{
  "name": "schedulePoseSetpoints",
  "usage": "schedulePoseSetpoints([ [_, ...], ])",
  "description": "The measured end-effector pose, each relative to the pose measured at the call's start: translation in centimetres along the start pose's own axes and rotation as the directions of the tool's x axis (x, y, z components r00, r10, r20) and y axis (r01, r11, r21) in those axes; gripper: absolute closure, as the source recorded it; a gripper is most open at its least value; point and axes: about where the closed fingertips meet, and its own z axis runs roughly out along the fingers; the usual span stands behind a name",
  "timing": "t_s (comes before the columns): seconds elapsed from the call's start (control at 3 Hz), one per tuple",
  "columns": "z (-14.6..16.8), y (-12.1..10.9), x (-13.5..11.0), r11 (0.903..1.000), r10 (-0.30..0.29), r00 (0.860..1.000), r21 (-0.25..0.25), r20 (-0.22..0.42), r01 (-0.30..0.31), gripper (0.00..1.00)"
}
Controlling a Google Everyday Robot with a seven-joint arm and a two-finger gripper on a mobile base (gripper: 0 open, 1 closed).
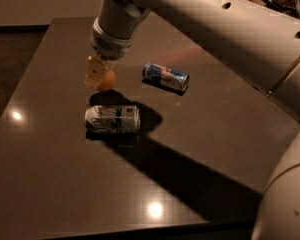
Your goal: Move orange near 7up can
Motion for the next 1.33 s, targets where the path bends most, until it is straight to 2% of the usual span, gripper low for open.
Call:
schedulePoseSetpoints([
  [0.33,0.9,1.7,-0.6,0.9999,0.007,0.999,-0.008,-0.035,-0.008,0.82],
  [0.67,1.8,2.9,-0.5,0.9989,0.042,0.997,-0.020,-0.060,-0.044,0.58],
  [1.33,3.0,4.9,-0.2,0.9918,0.101,0.993,-0.073,-0.066,-0.106,0.12],
])
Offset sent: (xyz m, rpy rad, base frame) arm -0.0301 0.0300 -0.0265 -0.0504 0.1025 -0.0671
